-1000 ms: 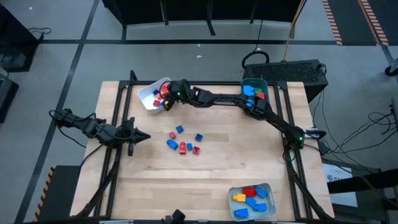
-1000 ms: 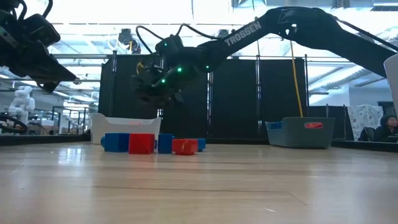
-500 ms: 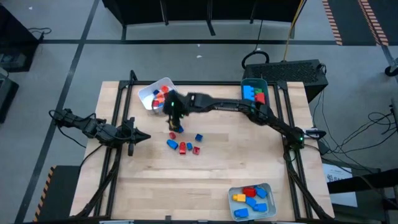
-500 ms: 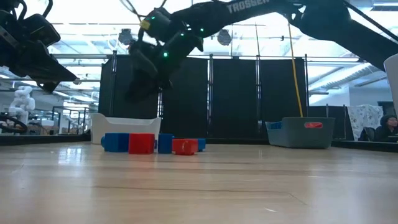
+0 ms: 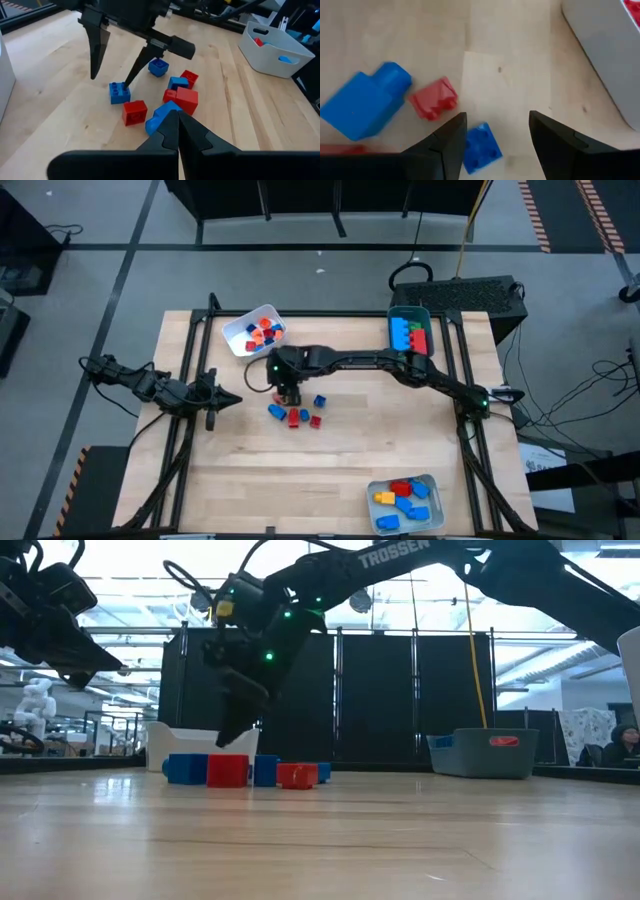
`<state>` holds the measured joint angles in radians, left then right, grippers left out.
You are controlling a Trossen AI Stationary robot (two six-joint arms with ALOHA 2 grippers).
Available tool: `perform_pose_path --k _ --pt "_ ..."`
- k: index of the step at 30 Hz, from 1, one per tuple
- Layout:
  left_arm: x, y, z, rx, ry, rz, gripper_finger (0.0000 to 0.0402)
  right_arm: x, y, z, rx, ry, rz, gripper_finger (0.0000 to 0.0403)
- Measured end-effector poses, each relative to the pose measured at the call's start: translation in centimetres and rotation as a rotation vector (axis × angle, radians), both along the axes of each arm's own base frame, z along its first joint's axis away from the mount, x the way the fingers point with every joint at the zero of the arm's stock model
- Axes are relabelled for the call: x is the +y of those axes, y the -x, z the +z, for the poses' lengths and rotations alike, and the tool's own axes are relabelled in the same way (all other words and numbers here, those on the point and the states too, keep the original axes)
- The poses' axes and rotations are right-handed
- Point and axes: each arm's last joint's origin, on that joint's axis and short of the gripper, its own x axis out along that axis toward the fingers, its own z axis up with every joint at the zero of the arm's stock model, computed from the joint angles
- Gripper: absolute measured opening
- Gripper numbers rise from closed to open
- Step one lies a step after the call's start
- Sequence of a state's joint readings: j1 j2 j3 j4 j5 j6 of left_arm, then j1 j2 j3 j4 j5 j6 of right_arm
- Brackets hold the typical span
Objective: Sort blocks by size
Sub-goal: Put the small 4 stud blue game piece into the white bin
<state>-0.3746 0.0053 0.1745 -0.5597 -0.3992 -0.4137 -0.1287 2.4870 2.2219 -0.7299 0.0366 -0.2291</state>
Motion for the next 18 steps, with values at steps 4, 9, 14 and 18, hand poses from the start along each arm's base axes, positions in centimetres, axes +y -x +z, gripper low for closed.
perform_pose_path --k 4,9,14,18 --pt "0.0 0.0 0.0 0.001 -0.001 0.000 0.0002 0.0 0.3 -0.2 0.036 -0.005 0.005 0.0197" --pt "0.0 0.0 0.0 0.001 -0.001 0.000 0.0002 0.1 0.5 -1.4 0.098 0.007 0.038 0.0226" --pt "0.0 0.0 0.0 0.002 -0.001 -0.002 0.0002 -0.1 0.1 -3.4 0.117 0.035 -0.001 0.0269" --pt "0.0 0.0 0.0 0.005 -0.002 -0.003 0.0002 -0.1 0.0 -4.0 0.124 0.030 0.000 0.0281"
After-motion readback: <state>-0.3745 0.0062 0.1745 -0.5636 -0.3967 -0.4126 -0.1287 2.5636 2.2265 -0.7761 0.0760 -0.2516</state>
